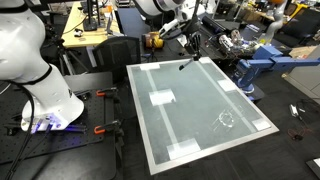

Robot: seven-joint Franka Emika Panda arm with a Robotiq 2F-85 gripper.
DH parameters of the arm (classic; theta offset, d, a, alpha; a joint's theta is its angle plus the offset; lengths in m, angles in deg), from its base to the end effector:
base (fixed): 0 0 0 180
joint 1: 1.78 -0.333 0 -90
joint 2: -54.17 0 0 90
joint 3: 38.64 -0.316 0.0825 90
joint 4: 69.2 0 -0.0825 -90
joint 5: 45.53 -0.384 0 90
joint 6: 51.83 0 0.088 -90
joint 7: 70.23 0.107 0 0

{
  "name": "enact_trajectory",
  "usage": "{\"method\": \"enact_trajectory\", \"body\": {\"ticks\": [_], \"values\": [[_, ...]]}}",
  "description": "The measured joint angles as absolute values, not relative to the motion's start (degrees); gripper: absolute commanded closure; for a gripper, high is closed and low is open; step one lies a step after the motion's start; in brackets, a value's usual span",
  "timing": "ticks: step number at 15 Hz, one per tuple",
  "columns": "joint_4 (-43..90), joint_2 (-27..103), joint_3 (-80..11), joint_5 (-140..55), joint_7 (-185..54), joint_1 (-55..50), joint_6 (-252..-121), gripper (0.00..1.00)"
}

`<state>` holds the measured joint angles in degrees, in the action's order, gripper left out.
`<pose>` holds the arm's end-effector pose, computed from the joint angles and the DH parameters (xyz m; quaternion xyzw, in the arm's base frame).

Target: Remove the black marker from the glass and put it on the table

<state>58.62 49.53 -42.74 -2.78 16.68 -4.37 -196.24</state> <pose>0.5489 0.0705 0.3548 0.8843 -0.3889 0.2413 0.0924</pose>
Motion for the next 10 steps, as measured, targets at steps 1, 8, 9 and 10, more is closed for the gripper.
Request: {"method": "enact_trajectory", "body": {"ticks": [1,8,9,10], "values": [[58.7,49.5,-42.7,-2.9,16.6,-4.4,-196.3,0.81],[58.5,48.4,-42.2,-2.7,18.5,-4.8,-194.5,0.95],[58.5,47.9,-42.0,-2.7,19.1,-4.8,-194.0,0.95],[58.5,47.3,-41.8,-2.8,19.2,-4.8,-193.9,0.95]]}}
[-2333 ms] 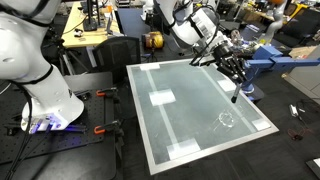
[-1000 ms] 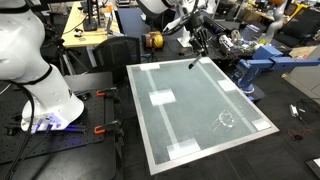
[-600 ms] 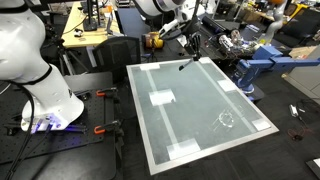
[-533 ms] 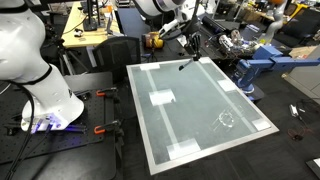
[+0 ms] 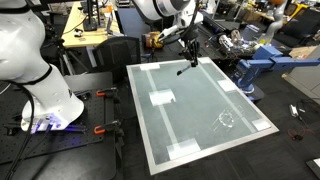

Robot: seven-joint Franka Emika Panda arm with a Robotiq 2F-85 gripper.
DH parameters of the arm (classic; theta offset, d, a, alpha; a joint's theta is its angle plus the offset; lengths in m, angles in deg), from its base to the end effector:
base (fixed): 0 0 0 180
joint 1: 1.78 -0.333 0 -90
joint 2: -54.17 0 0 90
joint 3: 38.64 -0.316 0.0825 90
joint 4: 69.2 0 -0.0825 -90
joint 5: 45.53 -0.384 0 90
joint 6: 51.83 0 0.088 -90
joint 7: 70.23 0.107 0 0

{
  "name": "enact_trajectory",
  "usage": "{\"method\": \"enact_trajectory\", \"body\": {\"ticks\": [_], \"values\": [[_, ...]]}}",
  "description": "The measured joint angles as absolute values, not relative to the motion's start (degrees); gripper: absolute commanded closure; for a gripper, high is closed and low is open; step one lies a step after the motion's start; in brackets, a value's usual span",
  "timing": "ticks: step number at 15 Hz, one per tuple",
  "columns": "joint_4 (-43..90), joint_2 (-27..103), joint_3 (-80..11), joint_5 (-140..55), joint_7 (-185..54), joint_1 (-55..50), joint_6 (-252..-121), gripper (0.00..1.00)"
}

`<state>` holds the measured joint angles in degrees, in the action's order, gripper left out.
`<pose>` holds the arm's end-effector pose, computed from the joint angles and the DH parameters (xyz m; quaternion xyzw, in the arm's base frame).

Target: Remove the black marker from the glass and put it on the table

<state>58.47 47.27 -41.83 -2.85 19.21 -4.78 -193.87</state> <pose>0.5484 0.0617 0.3309 0.8756 -0.4152 0.2185 0.1148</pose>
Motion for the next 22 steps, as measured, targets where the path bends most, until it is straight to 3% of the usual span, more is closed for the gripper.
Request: {"method": "enact_trajectory", "body": {"ticks": [22], "values": [[53.0,35.2,-38.5,-21.3,16.5,-6.2,-193.9,0.95]]}}
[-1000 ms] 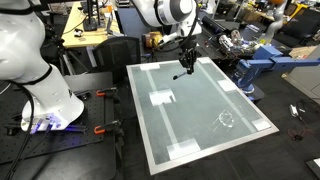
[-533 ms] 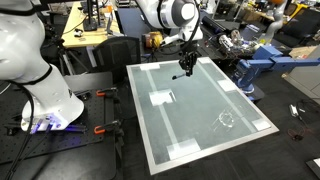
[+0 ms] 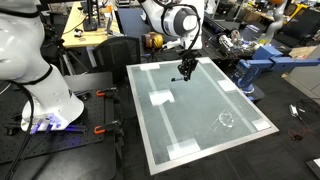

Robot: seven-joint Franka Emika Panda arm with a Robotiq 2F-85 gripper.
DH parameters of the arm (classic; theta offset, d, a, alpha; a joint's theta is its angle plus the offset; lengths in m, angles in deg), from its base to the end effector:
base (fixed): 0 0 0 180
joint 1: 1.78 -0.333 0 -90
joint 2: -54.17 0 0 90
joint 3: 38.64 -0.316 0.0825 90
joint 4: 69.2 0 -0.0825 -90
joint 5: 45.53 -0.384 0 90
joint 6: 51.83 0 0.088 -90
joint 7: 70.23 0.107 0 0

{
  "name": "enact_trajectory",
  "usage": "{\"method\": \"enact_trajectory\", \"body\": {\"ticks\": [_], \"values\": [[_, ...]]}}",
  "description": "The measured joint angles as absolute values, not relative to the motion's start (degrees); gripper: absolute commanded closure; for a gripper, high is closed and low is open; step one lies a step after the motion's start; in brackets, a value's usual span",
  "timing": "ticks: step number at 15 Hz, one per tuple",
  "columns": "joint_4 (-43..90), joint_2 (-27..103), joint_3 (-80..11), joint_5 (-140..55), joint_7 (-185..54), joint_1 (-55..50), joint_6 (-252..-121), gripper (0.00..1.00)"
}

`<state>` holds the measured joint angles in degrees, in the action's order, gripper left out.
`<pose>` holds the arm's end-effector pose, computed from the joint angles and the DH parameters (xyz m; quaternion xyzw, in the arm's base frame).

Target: Remove the black marker from the glass and put it on the table

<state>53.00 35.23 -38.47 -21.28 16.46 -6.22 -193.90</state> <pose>0.5735 0.0443 0.2521 0.8439 -0.5201 0.0989 0.0862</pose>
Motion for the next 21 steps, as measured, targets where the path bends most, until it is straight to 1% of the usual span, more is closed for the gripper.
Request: {"method": "enact_trajectory", "body": {"ticks": [5,6,9,10,14,15,21], "values": [[51.1,31.1,-37.2,-25.8,16.5,-6.7,-193.9,0.95],[50.7,30.5,-37.0,-26.4,16.5,-6.8,-193.9,0.61],[49.6,29.2,-36.4,-27.5,16.5,-7.2,-193.9,0.42],[49.3,28.9,-36.1,-27.6,16.5,-7.4,-193.8,0.33],[48.2,28.7,-35.0,-27.7,16.5,-8.7,-193.6,0.05],[47.9,28.7,-34.7,-27.7,16.5,-9.1,-193.6,0.00],[47.1,31.2,-32.9,-25.7,17.8,-12.9,-193.6,0.00]]}}
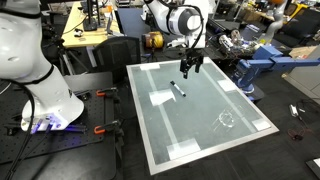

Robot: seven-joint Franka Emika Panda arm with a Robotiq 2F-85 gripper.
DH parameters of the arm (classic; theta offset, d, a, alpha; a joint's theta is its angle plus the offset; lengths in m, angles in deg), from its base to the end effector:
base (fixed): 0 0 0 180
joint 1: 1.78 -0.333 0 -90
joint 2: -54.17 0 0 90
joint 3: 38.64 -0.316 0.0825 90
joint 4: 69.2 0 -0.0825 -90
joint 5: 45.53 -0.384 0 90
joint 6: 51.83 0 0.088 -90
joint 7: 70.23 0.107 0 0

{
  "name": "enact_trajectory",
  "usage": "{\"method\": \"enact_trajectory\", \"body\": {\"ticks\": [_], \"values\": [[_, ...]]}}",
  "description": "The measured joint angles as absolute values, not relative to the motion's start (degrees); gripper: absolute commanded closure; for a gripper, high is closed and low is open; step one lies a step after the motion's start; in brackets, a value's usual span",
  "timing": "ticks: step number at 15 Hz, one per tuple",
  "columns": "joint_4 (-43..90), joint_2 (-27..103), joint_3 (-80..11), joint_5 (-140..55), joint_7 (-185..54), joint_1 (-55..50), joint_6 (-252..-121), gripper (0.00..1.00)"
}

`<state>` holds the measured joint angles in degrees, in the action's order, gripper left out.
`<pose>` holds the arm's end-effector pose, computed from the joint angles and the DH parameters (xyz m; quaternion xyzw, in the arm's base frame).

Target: Remove the black marker from the glass and put it on the table

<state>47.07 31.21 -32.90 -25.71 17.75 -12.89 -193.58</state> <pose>0.6022 0.0592 0.2528 0.8281 -0.5453 0.1077 0.0734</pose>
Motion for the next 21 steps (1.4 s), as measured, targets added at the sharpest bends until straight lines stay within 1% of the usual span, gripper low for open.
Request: {"method": "enact_trajectory", "body": {"ticks": [6,15,21], "values": [[48.2,37.1,-33.3,-22.7,17.3,-14.3,-192.6,0.00],[52.9,46.1,-35.8,-23.2,7.3,-12.8,-190.8,0.00],[53.0,45.9,-36.2,-23.2,7.2,-12.5,-190.8,0.00]]}}
